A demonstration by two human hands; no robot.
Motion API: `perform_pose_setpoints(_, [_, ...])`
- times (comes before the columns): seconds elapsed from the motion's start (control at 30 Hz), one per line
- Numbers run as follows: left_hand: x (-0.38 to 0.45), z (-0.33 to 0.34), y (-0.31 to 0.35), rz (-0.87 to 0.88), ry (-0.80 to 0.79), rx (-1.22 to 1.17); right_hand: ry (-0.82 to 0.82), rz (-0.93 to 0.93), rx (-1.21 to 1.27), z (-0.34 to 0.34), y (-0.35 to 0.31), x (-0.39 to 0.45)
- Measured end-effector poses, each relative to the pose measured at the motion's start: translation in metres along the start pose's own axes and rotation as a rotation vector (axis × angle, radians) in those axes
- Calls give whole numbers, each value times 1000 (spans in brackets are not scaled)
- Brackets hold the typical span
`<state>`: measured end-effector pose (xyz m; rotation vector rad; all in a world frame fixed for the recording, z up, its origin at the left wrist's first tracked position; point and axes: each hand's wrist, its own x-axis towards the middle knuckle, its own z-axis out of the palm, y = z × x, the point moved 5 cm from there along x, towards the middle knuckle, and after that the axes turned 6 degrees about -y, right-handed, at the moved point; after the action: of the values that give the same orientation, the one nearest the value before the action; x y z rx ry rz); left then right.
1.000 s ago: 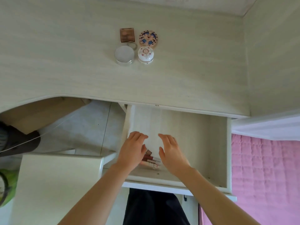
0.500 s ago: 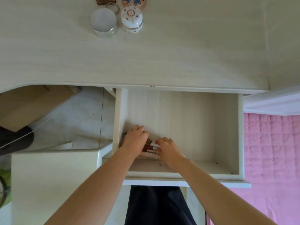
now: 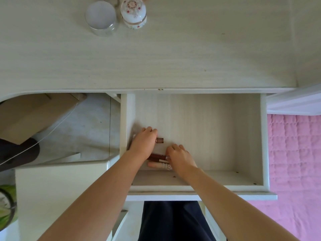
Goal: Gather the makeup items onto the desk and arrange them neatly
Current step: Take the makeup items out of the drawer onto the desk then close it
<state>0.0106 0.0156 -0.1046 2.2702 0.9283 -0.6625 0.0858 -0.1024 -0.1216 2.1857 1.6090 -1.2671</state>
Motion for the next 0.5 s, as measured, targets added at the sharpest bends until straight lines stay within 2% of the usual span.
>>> perform_pose_setpoints(0.17, [5,-13,-8,-111,-12,-300,-17,-10,62,-2,5,3])
perform_pose_setpoints(0.27, [7,-19,-11,-175,-75,-401,-63,20,174,-10,10,3])
perform_pose_setpoints(0.37, [5,-20,-12,-219,-153,-438,-120,46,258,-16,15,1])
perform_pose_setpoints(0.5, [1,-22,-6,-211,-210,-369,-178,-19,213,-17,12,-5])
